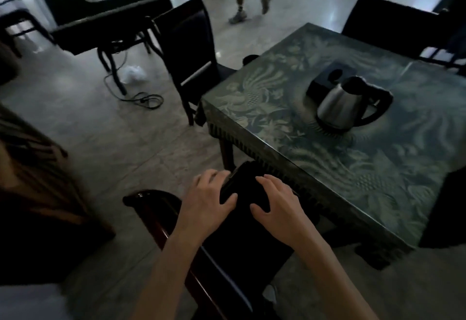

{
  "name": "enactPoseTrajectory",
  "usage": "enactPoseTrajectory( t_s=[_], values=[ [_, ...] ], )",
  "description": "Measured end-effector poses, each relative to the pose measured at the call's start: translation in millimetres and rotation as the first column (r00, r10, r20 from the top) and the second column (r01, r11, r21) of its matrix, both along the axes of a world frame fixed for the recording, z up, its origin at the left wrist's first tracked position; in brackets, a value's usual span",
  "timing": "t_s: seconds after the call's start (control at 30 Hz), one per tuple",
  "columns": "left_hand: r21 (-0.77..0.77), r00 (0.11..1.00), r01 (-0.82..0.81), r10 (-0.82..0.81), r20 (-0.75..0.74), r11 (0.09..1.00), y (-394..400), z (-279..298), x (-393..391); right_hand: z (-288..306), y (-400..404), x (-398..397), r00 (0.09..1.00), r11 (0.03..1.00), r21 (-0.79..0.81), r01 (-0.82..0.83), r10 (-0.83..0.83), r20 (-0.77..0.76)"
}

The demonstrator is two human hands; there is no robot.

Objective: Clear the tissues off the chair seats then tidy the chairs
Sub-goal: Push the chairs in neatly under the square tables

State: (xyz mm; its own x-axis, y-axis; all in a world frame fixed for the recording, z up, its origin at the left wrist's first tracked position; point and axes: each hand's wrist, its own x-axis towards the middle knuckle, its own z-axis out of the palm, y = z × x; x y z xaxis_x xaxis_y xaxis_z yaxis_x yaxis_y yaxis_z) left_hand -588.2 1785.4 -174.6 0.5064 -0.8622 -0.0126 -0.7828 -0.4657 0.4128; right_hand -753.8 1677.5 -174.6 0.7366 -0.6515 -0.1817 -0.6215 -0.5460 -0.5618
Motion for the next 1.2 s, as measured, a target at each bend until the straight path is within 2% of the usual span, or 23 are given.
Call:
enactPoseTrajectory(
  t_s=[0.23, 0.37, 0.53, 0.83, 1.2],
  values=[
    [-0.025, 0.967, 0.244, -0.245, -0.070, 0.969, -38.9, -15.6, 11.6, -4.5, 14.4, -22.6, 0.955, 0.955, 0.006, 0.297, -0.297, 0.003],
    [-0.010, 0.909, 0.414, -0.415, -0.040, 0.910, -40.9, -16.0, 22.4, -4.8, 44.6, -21.7, 0.869, 0.869, -0.021, 0.494, -0.494, 0.001],
    [-0.018, 0.836, 0.548, -0.548, -0.013, 0.836, -25.5, -3.6, 39.2, -2.6, 88.9, -8.6, 0.753, 0.752, -0.034, 0.658, -0.658, 0.035],
    [-0.074, 0.778, 0.627, -0.628, 0.018, 0.775, -0.8, 9.2, 44.2, 3.0, 132.6, 0.4, 0.669, 0.668, -0.049, 0.743, -0.735, 0.114],
    [-0.071, 0.788, 0.616, -0.613, 0.060, 0.785, 33.7, 8.8, 41.9, 3.0, 161.4, -12.6, 0.692, 0.691, -0.053, 0.721, -0.711, 0.128]
  ],
)
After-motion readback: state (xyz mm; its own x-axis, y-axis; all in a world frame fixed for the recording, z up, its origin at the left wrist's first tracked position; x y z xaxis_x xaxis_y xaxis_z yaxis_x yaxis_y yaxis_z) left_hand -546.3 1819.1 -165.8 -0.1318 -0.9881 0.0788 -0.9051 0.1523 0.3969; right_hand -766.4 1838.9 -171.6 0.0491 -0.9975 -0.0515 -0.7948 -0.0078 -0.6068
